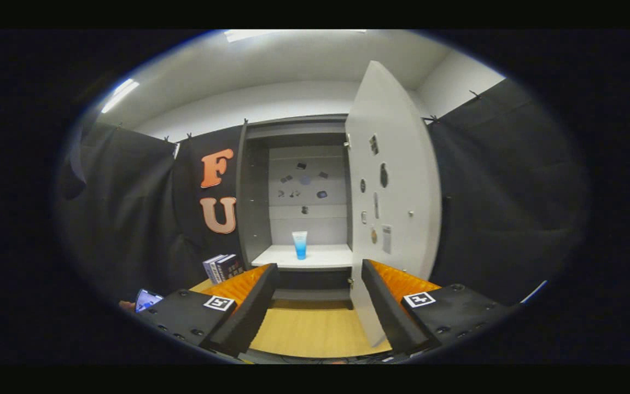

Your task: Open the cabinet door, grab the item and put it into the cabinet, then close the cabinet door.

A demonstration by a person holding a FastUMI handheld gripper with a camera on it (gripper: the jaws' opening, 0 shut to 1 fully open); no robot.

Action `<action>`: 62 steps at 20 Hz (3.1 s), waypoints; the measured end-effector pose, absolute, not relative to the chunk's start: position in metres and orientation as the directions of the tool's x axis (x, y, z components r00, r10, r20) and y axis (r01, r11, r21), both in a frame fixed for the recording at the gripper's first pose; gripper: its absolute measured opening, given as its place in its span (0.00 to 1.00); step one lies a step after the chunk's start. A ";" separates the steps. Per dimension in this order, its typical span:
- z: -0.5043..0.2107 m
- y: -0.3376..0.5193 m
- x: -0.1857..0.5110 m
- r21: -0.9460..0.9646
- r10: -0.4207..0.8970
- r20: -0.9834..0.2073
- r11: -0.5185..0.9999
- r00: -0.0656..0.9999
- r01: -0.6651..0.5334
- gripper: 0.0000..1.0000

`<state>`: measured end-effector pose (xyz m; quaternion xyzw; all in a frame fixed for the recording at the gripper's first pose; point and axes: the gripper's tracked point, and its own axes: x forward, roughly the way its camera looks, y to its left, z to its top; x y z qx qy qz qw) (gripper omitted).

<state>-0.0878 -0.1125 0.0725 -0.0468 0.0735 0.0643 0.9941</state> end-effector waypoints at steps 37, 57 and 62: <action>0.098 -0.171 -0.040 -0.173 -0.186 -0.058 0.969 0.981 0.174 0.88; 0.030 0.062 0.046 -0.103 0.233 -0.193 0.961 0.953 -0.256 0.94; 0.024 0.074 0.074 -0.103 0.238 -0.210 0.959 0.948 -0.264 0.94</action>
